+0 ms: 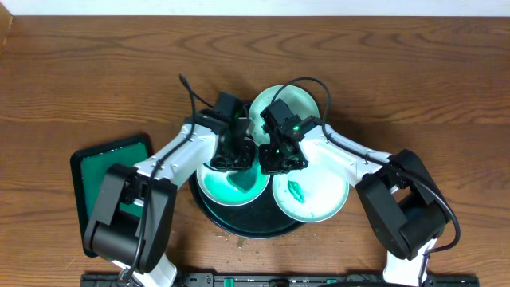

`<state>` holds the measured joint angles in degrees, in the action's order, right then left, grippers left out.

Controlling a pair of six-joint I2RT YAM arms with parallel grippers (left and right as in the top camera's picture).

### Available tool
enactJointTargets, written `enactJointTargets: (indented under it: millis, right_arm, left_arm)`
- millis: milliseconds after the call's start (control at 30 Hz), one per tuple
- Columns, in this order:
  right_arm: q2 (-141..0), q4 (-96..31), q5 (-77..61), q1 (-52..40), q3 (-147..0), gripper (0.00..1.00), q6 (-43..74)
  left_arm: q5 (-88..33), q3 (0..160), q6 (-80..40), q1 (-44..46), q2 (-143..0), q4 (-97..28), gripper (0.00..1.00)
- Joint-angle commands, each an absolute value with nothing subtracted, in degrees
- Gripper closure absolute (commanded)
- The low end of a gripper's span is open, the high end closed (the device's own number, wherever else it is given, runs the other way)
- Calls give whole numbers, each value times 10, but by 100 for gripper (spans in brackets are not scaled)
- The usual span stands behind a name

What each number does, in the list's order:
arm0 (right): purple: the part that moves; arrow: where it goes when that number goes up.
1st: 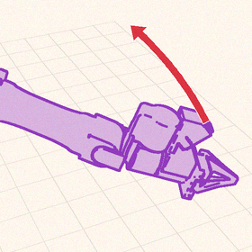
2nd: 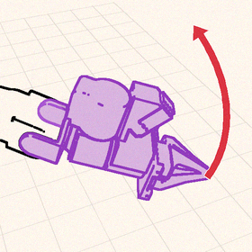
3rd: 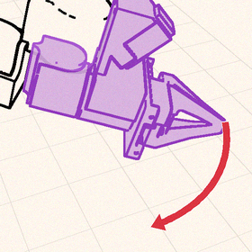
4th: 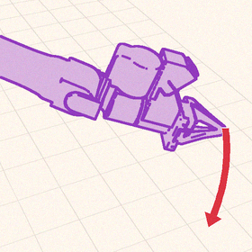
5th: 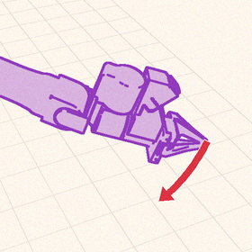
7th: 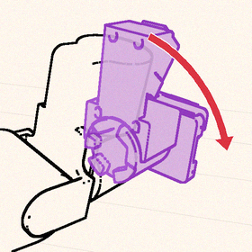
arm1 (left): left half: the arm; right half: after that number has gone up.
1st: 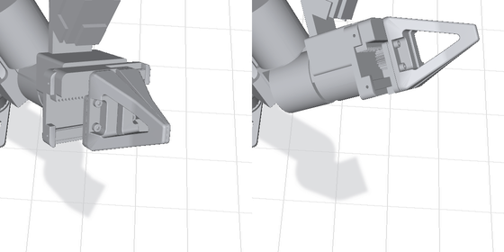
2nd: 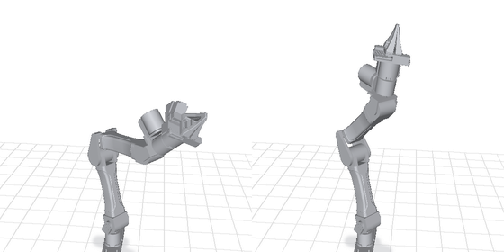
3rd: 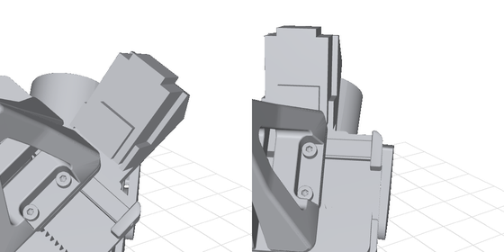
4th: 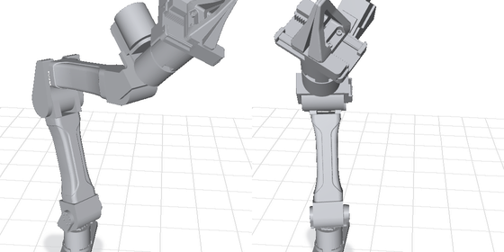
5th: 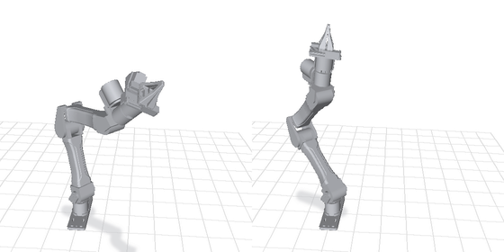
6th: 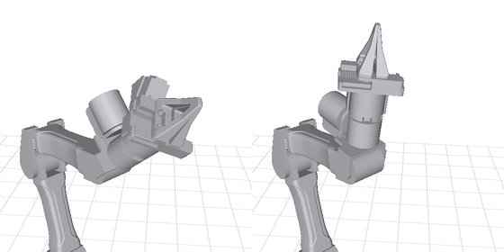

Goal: Clean dirty plates on tray and stack at the side
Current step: 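Scrub the left white plate with the sponge while right gripper holds it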

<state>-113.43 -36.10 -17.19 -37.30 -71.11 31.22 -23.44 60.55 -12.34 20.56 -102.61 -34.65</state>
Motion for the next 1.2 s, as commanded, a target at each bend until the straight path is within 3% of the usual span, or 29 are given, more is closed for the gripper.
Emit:
enactJointTargets:
  millis: [0, 200, 500, 933, 1167]
  right_arm:
    - [-1155, -382, -153, -375, -696, 99, 310]
    - [-1155, -381, -148, -375, -696, 99, 310]
    - [-1155, -381, -148, -375, -696, 99, 308]
    - [-1155, -382, -144, -375, -696, 99, 306]
    - [-1155, -382, -144, -375, -696, 99, 306]
  left_arm:
    - [-147, 595, -164, 157, -1041, -367, 93]
    - [-48, 595, -190, 96, -1040, -412, 93]
    - [-21, 601, -184, 79, -1039, -400, 93]
    - [-145, 615, -32, 170, -1039, -317, 93]
    - [-145, 619, -54, 210, -1039, -310, 94]
